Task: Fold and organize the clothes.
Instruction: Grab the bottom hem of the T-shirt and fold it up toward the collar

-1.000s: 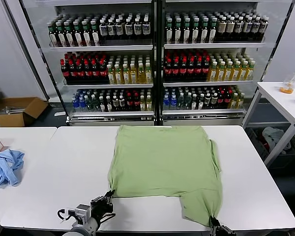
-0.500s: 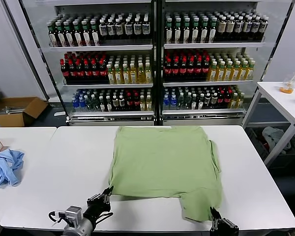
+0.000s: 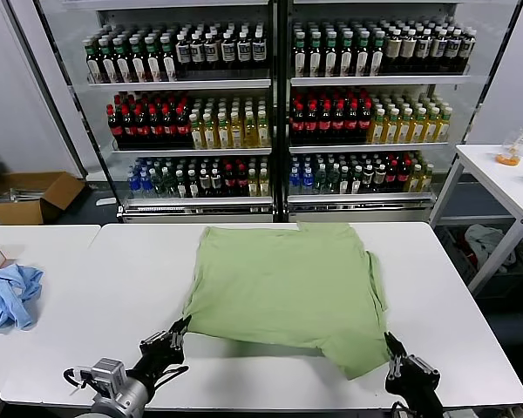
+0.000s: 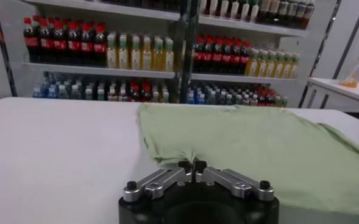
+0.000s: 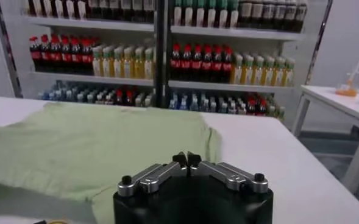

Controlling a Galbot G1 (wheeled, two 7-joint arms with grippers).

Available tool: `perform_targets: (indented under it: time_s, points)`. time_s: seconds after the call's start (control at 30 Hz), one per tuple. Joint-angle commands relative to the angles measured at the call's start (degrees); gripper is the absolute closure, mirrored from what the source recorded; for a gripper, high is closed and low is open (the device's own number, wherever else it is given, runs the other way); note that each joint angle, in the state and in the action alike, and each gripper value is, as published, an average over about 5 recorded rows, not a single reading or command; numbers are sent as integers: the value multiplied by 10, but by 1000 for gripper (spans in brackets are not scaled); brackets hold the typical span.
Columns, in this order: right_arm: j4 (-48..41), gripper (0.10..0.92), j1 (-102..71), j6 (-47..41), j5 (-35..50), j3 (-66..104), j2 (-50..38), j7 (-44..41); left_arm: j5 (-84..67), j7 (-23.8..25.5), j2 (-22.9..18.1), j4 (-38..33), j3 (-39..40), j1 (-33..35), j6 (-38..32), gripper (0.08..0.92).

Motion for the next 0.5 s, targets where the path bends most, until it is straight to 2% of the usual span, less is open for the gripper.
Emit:
perform_targets:
  time_s: [0.03, 0.23, 0.33, 0.5]
  points:
    - [-45, 919, 64, 5, 13, 5, -16, 0, -32, 0, 22, 45, -4, -31, -2, 916]
    - [-102, 919, 137, -2, 34, -9, -39, 4, -47, -3, 36, 92, 11, -81, 1, 916]
    - [-103, 915, 138, -27, 35, -19, -51, 2, -46, -4, 38, 111, 19, -95, 2, 916]
    - [-42, 811, 22, -56, -1, -40, -24, -9, -40, -4, 28, 105, 19, -77, 0, 916]
